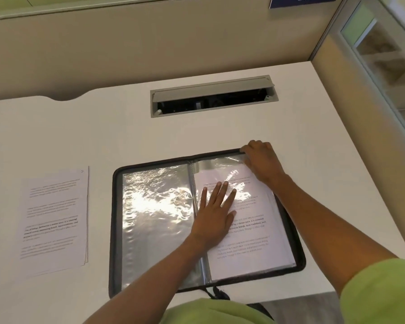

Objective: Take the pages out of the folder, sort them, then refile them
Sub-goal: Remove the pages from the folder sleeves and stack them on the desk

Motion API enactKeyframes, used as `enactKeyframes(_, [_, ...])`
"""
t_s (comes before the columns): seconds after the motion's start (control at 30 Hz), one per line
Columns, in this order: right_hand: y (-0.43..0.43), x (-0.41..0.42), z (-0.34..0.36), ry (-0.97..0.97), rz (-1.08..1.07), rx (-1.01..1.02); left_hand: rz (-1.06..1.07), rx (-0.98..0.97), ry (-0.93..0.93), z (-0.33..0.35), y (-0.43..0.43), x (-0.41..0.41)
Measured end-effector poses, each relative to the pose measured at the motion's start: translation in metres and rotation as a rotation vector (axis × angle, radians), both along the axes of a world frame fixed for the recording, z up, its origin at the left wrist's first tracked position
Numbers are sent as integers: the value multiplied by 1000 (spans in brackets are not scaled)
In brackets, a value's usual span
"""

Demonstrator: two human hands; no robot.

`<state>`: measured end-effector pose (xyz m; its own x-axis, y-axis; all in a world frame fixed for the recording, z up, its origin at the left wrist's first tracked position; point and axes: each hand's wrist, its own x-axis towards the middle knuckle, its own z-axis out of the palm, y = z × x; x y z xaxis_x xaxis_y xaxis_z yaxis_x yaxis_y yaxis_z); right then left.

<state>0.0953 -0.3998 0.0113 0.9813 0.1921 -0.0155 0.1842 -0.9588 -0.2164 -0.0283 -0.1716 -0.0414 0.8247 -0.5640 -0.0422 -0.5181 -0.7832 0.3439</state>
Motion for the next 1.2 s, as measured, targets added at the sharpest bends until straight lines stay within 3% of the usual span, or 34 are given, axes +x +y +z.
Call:
enactKeyframes(0.2, [-9,11,12,-70,30,6,241,-292,-53,17,6,44])
enactKeyframes(0.33, [-17,12,18,-58,55,87,371,-306,-16,27,10,95])
enactKeyframes(0.57, [-23,13,31,-4,138,180,300,-312,91,38,12,146])
enactKeyframes(0.73, [-17,24,37,94,132,131,275,-308,-16,35,16,146])
enactKeyframes(0.87, [18,38,44,73,127,260,284,-323,-119,26,17,140])
enactKeyframes(1.0, [60,60,53,377,128,339,259,-325,-141,24,17,136])
enactKeyframes(1.2, [74,85,43,694,171,134,197,-358,-153,28,25,134])
